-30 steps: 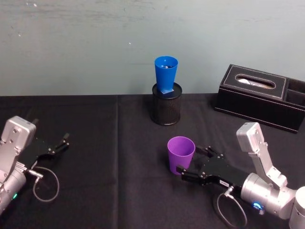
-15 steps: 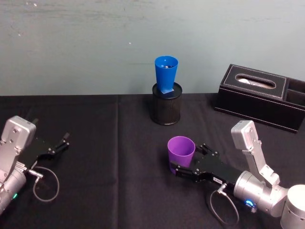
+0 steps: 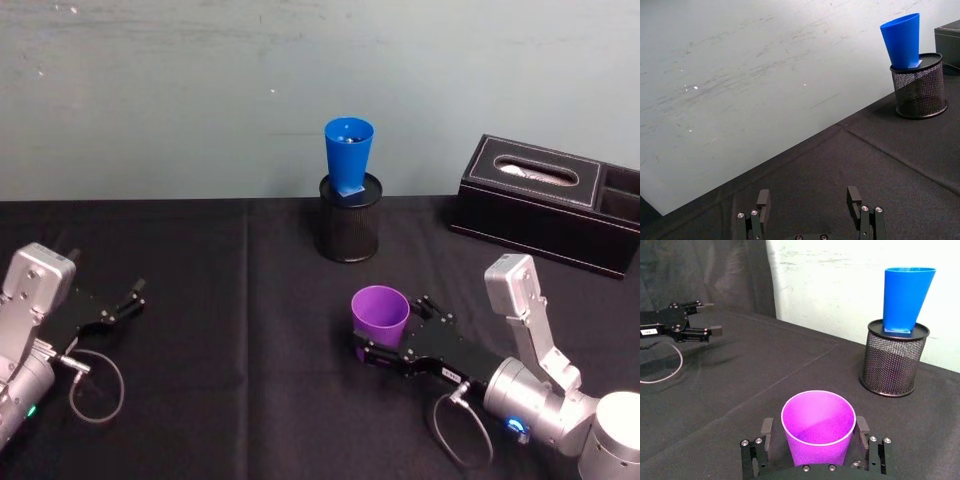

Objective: Pick up one cup with a gripper and tap it against the other cup.

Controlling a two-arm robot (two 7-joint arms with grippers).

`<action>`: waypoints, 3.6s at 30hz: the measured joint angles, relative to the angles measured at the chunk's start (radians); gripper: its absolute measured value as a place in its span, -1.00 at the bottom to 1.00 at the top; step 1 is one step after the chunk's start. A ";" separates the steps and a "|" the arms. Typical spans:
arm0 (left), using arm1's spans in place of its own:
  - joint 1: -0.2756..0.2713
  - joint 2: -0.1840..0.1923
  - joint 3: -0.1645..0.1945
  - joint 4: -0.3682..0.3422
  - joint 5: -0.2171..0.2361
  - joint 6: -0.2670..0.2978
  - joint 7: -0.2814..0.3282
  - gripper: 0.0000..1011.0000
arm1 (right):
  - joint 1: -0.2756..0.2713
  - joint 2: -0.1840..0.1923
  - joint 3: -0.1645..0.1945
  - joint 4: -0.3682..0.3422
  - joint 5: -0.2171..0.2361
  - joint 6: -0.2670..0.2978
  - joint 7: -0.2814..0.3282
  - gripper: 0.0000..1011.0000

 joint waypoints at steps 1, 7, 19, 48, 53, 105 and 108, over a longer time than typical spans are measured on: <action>0.000 0.000 0.000 0.000 0.000 0.000 0.000 0.98 | 0.000 -0.001 0.001 0.001 -0.001 -0.003 0.000 0.98; 0.000 0.000 0.000 0.000 0.000 0.000 0.000 0.98 | 0.000 -0.008 0.004 0.009 -0.007 -0.018 0.000 0.98; 0.000 0.000 0.000 0.000 0.000 0.000 0.000 0.98 | 0.000 -0.014 0.005 0.015 -0.018 -0.028 -0.001 0.98; 0.000 0.000 0.000 0.000 0.000 0.000 0.000 0.98 | 0.000 -0.012 0.006 0.012 -0.014 -0.026 -0.001 0.98; 0.000 0.000 0.000 0.000 0.000 0.000 0.000 0.98 | 0.000 -0.012 0.006 0.012 -0.014 -0.026 -0.001 0.98; 0.000 0.000 0.000 0.000 0.000 0.000 0.000 0.98 | 0.018 -0.004 0.021 -0.020 0.023 0.029 0.015 0.41; 0.000 0.000 0.000 0.000 0.000 0.000 0.000 0.98 | 0.038 0.003 0.024 -0.037 0.041 0.058 0.029 0.41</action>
